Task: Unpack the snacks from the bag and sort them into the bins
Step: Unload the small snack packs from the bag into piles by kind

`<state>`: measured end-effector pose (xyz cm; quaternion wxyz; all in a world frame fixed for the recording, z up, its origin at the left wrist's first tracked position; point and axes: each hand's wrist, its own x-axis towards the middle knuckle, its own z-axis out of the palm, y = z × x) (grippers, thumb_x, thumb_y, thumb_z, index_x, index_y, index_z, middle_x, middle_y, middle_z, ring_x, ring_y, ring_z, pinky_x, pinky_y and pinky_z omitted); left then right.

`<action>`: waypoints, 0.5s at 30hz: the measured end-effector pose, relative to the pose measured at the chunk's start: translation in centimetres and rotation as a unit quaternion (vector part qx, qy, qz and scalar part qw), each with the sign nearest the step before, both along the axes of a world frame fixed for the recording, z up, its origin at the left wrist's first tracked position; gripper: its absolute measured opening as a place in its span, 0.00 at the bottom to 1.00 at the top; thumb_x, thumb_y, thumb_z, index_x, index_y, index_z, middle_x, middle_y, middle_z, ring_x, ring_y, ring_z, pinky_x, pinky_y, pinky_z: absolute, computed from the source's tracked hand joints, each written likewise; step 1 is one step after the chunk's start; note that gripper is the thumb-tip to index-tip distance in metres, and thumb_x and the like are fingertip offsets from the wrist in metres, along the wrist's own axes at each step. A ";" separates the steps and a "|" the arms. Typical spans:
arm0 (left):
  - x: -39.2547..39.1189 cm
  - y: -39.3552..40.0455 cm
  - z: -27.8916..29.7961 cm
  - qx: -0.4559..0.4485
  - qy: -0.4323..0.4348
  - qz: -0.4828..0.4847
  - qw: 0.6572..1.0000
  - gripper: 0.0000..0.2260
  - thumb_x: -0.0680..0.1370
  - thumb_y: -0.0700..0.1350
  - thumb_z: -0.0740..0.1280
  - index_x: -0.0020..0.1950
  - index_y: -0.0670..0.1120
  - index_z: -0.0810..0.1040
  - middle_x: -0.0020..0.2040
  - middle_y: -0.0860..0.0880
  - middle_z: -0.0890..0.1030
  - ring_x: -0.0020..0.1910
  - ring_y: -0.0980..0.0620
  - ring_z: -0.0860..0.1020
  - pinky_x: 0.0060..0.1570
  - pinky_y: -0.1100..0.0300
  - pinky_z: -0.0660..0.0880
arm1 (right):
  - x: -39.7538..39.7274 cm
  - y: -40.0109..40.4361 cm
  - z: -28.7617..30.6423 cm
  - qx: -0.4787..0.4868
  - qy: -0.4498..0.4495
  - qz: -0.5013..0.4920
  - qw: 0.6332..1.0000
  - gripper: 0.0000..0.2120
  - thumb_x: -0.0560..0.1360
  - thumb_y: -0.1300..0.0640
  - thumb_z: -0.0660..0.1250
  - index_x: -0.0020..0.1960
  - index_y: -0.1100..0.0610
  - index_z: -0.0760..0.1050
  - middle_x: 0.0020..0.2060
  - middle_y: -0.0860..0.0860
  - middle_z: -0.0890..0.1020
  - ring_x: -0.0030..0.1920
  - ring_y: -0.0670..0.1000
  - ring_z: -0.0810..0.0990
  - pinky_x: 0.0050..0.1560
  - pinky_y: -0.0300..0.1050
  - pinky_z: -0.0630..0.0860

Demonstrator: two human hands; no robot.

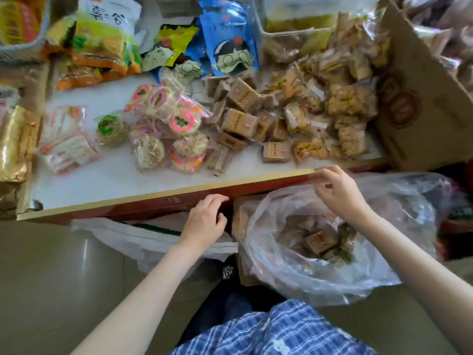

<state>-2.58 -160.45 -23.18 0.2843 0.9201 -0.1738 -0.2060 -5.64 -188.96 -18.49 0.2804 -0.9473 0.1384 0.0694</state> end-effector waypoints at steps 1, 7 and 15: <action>0.0 -1.2 0.0 0.006 -0.005 -0.024 1.000 0.19 0.79 0.39 0.59 0.70 0.46 0.69 0.70 0.50 0.68 0.68 0.51 0.66 0.67 0.57 0.61 | -1.7 -1.5 -0.5 -0.004 0.017 -0.019 1.000 0.11 0.74 0.66 0.65 0.56 0.62 0.78 0.57 0.59 0.75 0.56 0.60 0.75 0.59 0.50 0.70; -1.0 -7.3 0.0 0.078 -0.026 -0.185 0.979 0.22 0.79 0.45 0.58 0.74 0.50 0.63 0.76 0.52 0.57 0.75 0.51 0.53 0.70 0.54 0.54 | -7.7 -5.9 -4.8 0.018 0.108 -0.052 0.993 0.24 0.74 0.62 0.67 0.69 0.57 0.68 0.72 0.61 0.61 0.71 0.60 0.61 0.67 0.50 0.61; -2.4 -14.9 -1.1 0.203 -0.119 -0.399 0.886 0.27 0.80 0.50 0.55 0.77 0.54 0.49 0.78 0.53 0.42 0.75 0.51 0.36 0.72 0.46 0.41 | -4.3 -7.9 -3.7 0.412 -0.055 -0.269 0.869 0.28 0.75 0.73 0.60 0.73 0.62 0.60 0.70 0.56 0.67 0.70 0.51 0.67 0.60 0.34 0.71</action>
